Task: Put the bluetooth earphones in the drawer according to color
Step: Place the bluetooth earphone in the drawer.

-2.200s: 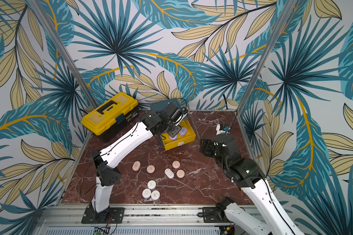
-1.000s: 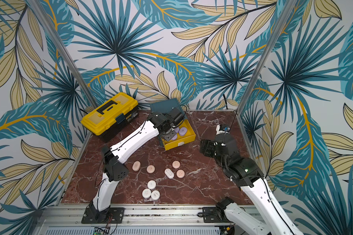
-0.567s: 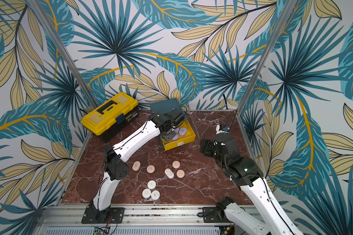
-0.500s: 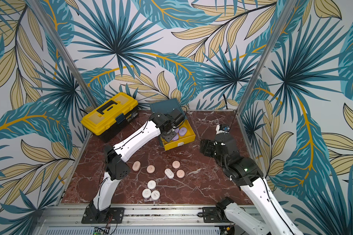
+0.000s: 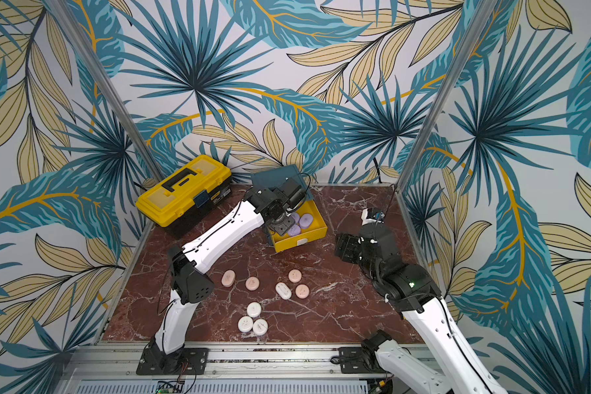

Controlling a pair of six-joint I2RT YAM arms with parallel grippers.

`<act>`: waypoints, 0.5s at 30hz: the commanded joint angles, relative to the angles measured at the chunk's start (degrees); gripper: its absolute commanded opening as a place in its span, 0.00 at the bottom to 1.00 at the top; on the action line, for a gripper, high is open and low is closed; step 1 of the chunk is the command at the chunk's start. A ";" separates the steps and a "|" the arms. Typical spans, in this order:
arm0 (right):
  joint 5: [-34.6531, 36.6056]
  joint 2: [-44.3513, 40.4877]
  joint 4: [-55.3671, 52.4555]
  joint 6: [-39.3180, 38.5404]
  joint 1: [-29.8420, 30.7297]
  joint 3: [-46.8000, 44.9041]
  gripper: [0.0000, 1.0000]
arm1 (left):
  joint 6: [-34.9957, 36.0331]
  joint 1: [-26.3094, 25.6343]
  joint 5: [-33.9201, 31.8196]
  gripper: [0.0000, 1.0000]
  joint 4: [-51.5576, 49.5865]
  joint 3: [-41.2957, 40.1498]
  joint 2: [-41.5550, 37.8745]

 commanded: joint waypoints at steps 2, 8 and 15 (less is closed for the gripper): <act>-0.74 0.30 -0.95 -0.44 -0.26 0.34 0.79 | 0.93 -1.46 0.80 0.66 3.74 3.80 -7.96; -3.19 0.71 -0.61 -0.19 -0.27 0.19 0.77 | 1.28 -0.45 -0.26 0.53 6.29 4.60 -10.74; -10.02 0.43 3.24 2.82 -0.23 -3.87 0.51 | 0.42 6.79 5.27 0.32 10.61 4.53 -6.72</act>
